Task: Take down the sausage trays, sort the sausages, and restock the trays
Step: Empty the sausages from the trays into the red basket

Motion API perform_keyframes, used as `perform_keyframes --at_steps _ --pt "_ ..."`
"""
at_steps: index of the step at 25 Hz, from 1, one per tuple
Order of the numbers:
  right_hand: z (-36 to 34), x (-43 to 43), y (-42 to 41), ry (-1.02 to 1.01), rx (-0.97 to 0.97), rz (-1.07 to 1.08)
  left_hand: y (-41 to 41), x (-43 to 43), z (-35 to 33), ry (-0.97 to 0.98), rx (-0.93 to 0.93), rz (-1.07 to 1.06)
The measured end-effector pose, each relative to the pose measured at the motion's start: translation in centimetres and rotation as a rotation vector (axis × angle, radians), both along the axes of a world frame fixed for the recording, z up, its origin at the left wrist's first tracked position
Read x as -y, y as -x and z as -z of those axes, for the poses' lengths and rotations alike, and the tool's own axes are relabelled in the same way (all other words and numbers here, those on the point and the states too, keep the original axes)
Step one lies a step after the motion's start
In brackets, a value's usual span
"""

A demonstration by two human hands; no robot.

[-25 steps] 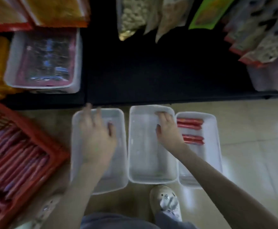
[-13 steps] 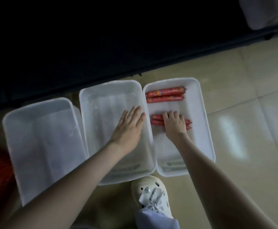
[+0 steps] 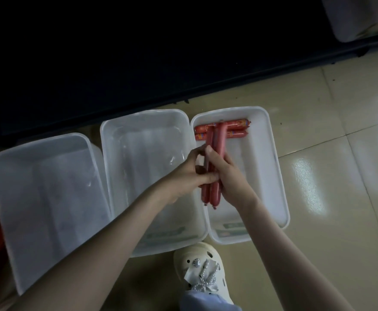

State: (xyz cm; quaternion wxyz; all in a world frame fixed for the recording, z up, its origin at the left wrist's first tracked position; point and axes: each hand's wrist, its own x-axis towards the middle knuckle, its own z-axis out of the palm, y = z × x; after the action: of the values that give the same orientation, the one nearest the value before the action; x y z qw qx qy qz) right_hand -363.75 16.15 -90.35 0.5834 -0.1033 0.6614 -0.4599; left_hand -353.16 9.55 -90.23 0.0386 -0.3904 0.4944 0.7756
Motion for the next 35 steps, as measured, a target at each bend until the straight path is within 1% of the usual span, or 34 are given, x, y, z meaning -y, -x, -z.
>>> perform_keyframes --at_steps 2,3,5,6,7,8,10,11,12,14,15,18,19,20,21,23,24,26,27,28,29,30,31,35 --pt "1.1 0.4 0.2 -0.036 -0.449 -0.326 -0.8 0.7 0.2 0.012 -0.01 -0.053" --pt "1.8 0.6 0.2 -0.01 -0.625 -0.406 -1.2 0.9 0.4 -0.012 -0.01 -0.09" --pt "3.1 1.0 0.6 0.018 -0.836 -0.408 -2.2 1.3 0.7 -0.111 0.001 -0.199" --pt "4.1 1.1 1.1 -0.007 -0.959 -0.409 -2.7 1.5 0.9 -0.163 -0.001 -0.254" --pt "5.3 1.2 1.8 -0.076 -1.109 -0.466 -3.1 1.6 1.2 -0.207 -0.007 -0.297" --pt "6.3 1.5 2.6 -0.177 -1.227 -0.573 -3.5 1.8 1.4 -0.239 -0.011 -0.323" --pt "7.9 2.1 4.0 -0.335 -1.315 -0.822 -4.3 1.9 1.6 -0.256 -0.011 -0.343" --pt "8.5 2.5 4.5 -0.373 -1.369 -0.904 -4.7 1.9 1.7 -0.244 -0.007 -0.344" --pt "8.8 2.8 4.8 -0.371 -1.463 -0.947 -5.0 1.9 1.8 -0.231 -0.002 -0.343" --pt "9.2 3.4 5.1 -0.348 -1.677 -0.955 -5.6 1.9 2.0 -0.218 0.01 -0.351" --pt "9.2 3.7 5.2 -0.347 -1.691 -1.002 -5.9 1.9 2.0 -0.212 0.015 -0.355" --pt "9.4 3.1 4.8 -0.385 -1.516 -1.13 -6.3 2.0 2.0 -0.188 0.046 -0.355" --pt "9.5 2.6 4.8 -0.412 -1.464 -1.128 -6.5 2.0 1.8 -0.174 0.059 -0.35" --pt "9.2 1.9 4.7 -0.454 -1.378 -1.077 -6.7 2.0 1.5 -0.159 0.07 -0.344" --pt "8.6 1.0 4.6 -0.485 -1.266 -0.943 -7.0 2.1 1.1 -0.15 0.078 -0.343" --pt "6.0 -0.6 4.4 -0.544 -0.975 -0.56 -7.6 2.3 -0.3 -0.153 0.085 -0.356" --pt "4.1 -1.1 4.3 -0.531 -0.799 -0.347 -7.8 2.3 -1.3 -0.16 0.084 -0.369" --pt "-1.6 -1.3 3.4 -0.396 -0.368 0.037 -8.0 2.3 -4.3 -0.168 0.069 -0.387" --pt "-4.9 -1.1 2.5 -0.283 -0.153 0.147 -8.0 2.1 -6.1 -0.175 0.043 -0.387" --pt "-8.3 -0.7 1.4 -0.164 0.015 0.202 -7.9 1.9 -8.1 -0.185 0.004 -0.382" --pt "-11.4 -0.3 0.0 -0.077 0.128 0.203 -8.0 1.6 -10.2 -0.192 -0.031 -0.368" --pt "-14.6 0.1 -1.6 -0.014 0.187 0.168 -8.3 1.3 -12.5 -0.179 -0.058 -0.342" --pt "-17.3 0.4 -3.1 0.024 0.2 0.117 -8.8 1.1 -14.8 -0.152 -0.078 -0.32" --pt "-26.6 1.1 -8.8 0.113 0.196 0.011 -13.6 0.5 -22.7 -0.089 -0.19 -0.383"
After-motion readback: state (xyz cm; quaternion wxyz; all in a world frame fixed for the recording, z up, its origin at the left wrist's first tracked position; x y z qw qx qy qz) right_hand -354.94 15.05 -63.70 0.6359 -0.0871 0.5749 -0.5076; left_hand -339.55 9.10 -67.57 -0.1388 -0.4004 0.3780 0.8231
